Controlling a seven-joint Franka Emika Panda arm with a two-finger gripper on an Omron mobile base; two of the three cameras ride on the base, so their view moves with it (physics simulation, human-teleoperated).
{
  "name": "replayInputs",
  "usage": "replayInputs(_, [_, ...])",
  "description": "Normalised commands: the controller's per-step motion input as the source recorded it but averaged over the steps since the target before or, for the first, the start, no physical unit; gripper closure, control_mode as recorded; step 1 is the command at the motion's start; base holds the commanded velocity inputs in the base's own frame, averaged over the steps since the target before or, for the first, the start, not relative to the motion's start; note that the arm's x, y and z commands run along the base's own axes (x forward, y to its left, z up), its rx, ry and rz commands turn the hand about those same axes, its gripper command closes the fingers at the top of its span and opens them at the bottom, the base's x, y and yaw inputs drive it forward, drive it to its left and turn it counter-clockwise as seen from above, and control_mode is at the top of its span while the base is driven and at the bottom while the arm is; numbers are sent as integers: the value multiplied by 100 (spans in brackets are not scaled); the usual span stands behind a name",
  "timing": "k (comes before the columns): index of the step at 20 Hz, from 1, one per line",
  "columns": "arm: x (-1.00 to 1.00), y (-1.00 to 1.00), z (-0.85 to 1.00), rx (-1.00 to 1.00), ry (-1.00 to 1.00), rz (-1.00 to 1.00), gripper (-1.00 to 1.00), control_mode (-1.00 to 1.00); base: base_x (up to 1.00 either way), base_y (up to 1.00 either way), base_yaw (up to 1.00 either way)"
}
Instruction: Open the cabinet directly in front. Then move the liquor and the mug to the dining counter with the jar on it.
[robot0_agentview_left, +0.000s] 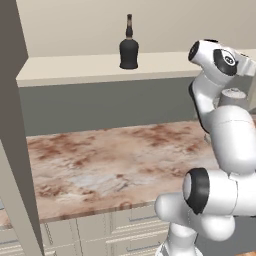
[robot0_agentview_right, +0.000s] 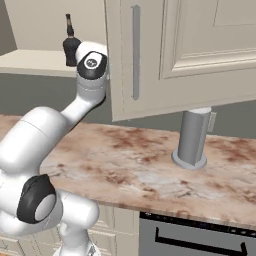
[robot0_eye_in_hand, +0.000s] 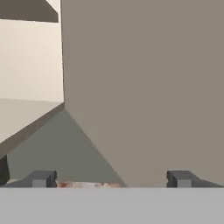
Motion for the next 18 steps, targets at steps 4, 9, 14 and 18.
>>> replayInputs(4, [-41,-100,0,13,-22,-8,-100,-100,0,0,0])
replayInputs(9, [-35,-100,0,19,-23,-5,-100,-100,0,0,0])
replayInputs(14, [-19,-100,-10,11,-16,-1,-100,-100,0,0,0])
replayInputs(18, [-21,-100,-8,7,-23,0,-100,-100,0,0,0])
